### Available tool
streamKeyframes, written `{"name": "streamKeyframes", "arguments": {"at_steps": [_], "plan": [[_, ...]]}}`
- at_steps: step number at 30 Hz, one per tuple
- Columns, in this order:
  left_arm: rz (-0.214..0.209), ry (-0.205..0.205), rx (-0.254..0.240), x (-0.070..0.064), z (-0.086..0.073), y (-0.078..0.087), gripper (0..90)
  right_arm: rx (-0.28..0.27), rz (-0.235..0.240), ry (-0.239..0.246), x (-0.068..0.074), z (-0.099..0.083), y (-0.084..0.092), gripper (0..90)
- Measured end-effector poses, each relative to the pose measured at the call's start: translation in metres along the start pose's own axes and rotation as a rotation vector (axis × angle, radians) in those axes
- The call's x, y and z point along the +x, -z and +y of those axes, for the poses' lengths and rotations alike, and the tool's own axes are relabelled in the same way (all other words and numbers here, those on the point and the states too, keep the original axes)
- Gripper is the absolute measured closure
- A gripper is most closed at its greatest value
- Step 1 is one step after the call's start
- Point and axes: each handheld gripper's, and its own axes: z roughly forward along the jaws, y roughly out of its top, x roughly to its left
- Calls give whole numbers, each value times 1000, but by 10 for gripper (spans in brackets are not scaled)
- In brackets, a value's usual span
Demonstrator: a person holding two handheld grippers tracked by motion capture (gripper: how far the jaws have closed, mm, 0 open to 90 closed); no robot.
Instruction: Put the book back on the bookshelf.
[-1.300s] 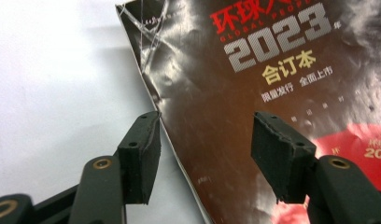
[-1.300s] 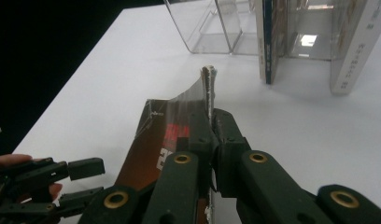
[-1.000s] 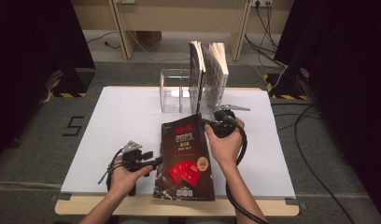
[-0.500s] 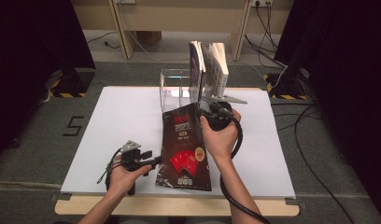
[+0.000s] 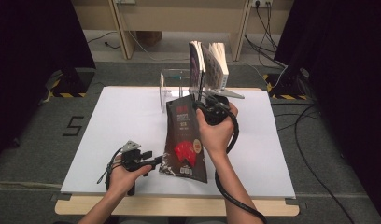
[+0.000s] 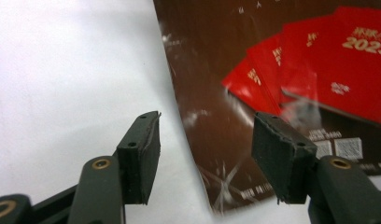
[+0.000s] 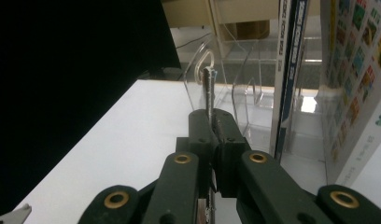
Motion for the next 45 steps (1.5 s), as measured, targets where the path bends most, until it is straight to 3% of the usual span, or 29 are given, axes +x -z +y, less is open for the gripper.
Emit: {"name": "streamKeyframes", "arguments": {"at_steps": [18, 21, 45], "plan": [[-4, 4, -9, 1, 1, 1, 415, -72, -25, 20, 9, 17, -10, 877], [-12, 27, -10, 1, 1, 1, 419, -84, -26, 18, 10, 19, -12, 877], [-10, 17, -14, 2, 0, -1, 417, -163, -42, 23, 17, 45, -27, 877]]}}
